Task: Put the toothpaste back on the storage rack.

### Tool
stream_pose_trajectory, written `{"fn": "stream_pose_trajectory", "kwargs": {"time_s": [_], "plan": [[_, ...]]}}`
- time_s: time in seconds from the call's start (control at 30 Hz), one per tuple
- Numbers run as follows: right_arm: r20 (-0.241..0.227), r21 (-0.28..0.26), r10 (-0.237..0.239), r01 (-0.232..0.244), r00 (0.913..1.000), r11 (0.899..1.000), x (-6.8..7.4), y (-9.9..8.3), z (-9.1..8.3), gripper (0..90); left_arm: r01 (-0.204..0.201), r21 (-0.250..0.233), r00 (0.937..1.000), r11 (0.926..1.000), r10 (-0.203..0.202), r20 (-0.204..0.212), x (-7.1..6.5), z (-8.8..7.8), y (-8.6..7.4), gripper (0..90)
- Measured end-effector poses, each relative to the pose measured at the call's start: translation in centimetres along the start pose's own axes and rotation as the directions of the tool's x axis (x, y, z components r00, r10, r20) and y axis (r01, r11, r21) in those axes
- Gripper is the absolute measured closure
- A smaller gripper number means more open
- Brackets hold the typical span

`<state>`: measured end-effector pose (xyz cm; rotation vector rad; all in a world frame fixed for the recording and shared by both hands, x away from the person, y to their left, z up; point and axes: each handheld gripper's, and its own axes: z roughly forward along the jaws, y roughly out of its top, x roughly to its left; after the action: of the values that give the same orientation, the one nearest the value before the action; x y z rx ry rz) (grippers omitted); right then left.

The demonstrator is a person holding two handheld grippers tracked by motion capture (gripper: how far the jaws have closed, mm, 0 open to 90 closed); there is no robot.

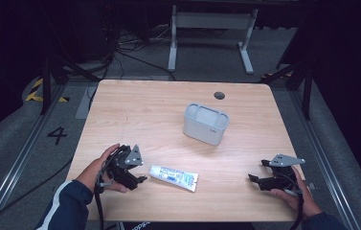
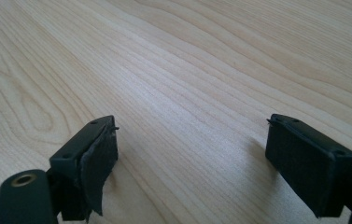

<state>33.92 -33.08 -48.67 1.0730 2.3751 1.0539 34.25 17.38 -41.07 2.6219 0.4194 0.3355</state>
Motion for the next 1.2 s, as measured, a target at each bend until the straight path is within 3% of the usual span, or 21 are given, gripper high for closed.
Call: {"fn": "stream_pose_trajectory", "kwargs": {"time_s": [0.17, 0.53, 0.7, 0.83, 0.93, 1.0, 1.07, 1.1, 1.2], "plan": [[0.0, 0.0, -0.001, 0.001, 1.0, 1.0, 0.0, 0.0, 0.0, 17.1, -0.054, 0.04, 0.9983, 0.9977, 0.053, 0.026, -0.3, 0.8, 1.6, 18.1], [0.0, 0.0, 0.0, 0.0, 1.0, 1.0, 0.0, 0.0, 0.0, 17.1, -0.118, 0.095, 0.9921, 0.9886, 0.113, 0.056, -0.9, 2.6, 3.8, 19.2], [0.0, 0.0, 0.0, 0.0, 1.0, 1.0, 0.0, 0.0, 0.0, 17.1, -0.17, 0.139, 0.984, 0.9755, 0.161, 0.076, -1.2, 3.6, 5.0, 19.8], [0.0, 0.0, 0.0, 0.0, 1.0, 1.0, 0.0, 0.0, 0.0, 17.1, -0.187, 0.178, 0.9804, 0.9661, 0.172, 0.096, -1.4, 4.3, 5.8, 19.4], [0.0, 0.0, 0.0, 0.0, 1.0, 1.0, 0.0, 0.0, 0.0, 17.1, -0.218, 0.204, 0.9733, 0.9545, 0.197, 0.118, -1.7, 4.8, 6.4, 20.5], [0.0, 0.0, 0.0, 0.0, 1.0, 1.0, 0.0, 0.0, 0.0, 17.1, -0.222, 0.214, 0.9714, 0.9513, 0.197, 0.133, -1.9, 5.1, 6.8, 20.8], [0.0, 0.0, 0.0, 0.0, 1.0, 1.0, 0.0, 0.0, 0.0, 17.1, -0.242, 0.228, 0.9665, 0.943, 0.214, 0.142, -2.0, 5.5, 7.3, 21.6], [0.0, 0.0, -0.001, 0.001, 1.0, 1.0, 0.0, 0.0, 0.0, 17.1, -0.262, 0.233, 0.9608, 0.9367, 0.23, 0.155, -2.0, 5.7, 7.6, 21.6], [0.0, 0.0, 0.0, 0.0, 1.0, 1.0, 0.0, 0.0, 0.0, 17.1, -0.259, 0.229, 0.9608, 0.9384, 0.225, 0.161, -2.2, 6.2, 8.2, 21.8]]}}
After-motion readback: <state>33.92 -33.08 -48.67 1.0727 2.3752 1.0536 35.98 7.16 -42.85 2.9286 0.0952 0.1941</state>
